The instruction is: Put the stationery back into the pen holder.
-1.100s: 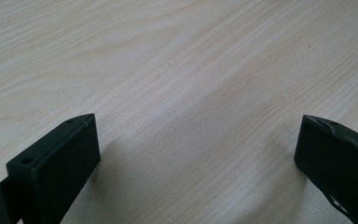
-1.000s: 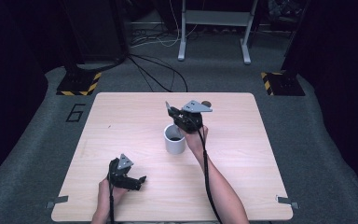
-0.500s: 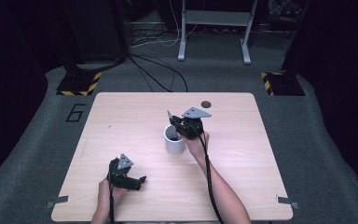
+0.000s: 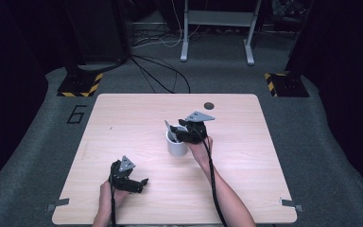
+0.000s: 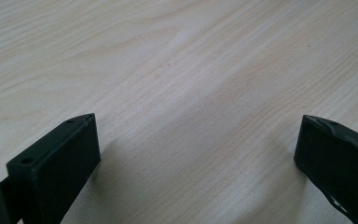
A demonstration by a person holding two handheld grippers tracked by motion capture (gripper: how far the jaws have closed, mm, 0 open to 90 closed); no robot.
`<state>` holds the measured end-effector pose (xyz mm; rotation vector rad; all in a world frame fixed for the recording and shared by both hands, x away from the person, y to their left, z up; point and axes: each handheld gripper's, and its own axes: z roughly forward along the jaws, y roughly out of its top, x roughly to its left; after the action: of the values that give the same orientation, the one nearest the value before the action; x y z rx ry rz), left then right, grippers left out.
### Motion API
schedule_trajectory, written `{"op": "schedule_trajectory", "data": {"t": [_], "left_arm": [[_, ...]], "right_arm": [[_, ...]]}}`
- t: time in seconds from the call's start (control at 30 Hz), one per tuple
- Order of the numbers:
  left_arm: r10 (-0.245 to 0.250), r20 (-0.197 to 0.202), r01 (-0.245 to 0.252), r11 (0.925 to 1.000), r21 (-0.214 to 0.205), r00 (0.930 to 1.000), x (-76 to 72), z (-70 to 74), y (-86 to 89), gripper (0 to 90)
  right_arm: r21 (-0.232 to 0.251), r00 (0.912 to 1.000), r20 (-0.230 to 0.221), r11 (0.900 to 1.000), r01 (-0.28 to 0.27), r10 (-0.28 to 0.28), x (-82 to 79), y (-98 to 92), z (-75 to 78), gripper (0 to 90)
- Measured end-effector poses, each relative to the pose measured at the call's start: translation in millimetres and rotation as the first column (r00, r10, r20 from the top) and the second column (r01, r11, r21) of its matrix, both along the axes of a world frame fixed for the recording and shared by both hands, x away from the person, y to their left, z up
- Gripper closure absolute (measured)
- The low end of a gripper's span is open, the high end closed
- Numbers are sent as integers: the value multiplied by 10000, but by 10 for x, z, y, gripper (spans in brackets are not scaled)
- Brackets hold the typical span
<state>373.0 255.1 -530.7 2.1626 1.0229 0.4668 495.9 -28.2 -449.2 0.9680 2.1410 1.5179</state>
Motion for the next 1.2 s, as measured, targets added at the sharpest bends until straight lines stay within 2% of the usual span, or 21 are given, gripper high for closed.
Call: {"op": "schedule_trajectory", "data": {"t": [0.1, 0.23, 0.27, 0.3, 0.43, 0.47, 0.6, 0.7, 0.8, 1.03, 1.1, 1.2], "left_arm": [[-2, -2, 2, 10000, 2, 10000, 0, 0, 0, 2], [-1, 0, 1, 10000, 1, 10000, 0, 0, 0, 1], [-1, -1, 1, 10000, 0, 10000, 0, 0, 0, 2], [1, 0, -1, 10000, -1, 10000, 0, 0, 0, 2], [-78, -94, 78, 10000, 56, 9999, 2, 9, 8, 2], [16, 17, -16, 10000, 14, 10000, 0, 0, 0, 2], [12, 18, -12, 10000, 18, 10000, 0, 0, 0, 2], [-21, -16, 21, 10000, 8, 10000, 1, 2, 2, 2], [7, 6, -7, 10000, 15, 10000, 0, 1, 1, 2], [17, 18, -17, 10000, 15, 10000, 0, 0, 0, 2], [-72, -92, 72, 10000, 43, 9999, 1, 9, 7, 2], [2, 15, -2, 10000, 34, 10000, 0, 1, 1, 2]], "right_arm": [[-16, 9998, -155, 9999, 104, -104, -15, -39, 16, 371], [-196, 9993, -343, 9997, -125, 119, -26, -105, 32, 227], [-231, 9981, -608, 9997, -83, 69, -45, -118, 40, 209], [-304, 9987, -506, 9995, -39, 24, -52, -142, 43, 203], [-355, 9979, -644, 9993, -145, 122, -97, -241, 83, 141], [-395, 9976, -681, 9991, -181, 154, -118, -264, 96, 140], [-523, 9954, -887, 9978, -401, 354, -184, -365, 126, 110], [-808, 9943, -1044, 9962, -321, 236, -262, -434, 145, 103], [-1159, 9948, -1004, 9929, -276, 160, -341, -512, 153, 97], [-1702, 9937, -1071, 9853, 147, -333, -569, -770, 147, 96], [-1843, 9939, -993, 9825, 284, -474, -637, -854, 144, 97], [-2087, 9928, -949, 9766, 518, -729, -743, -990, 122, 94]]}}
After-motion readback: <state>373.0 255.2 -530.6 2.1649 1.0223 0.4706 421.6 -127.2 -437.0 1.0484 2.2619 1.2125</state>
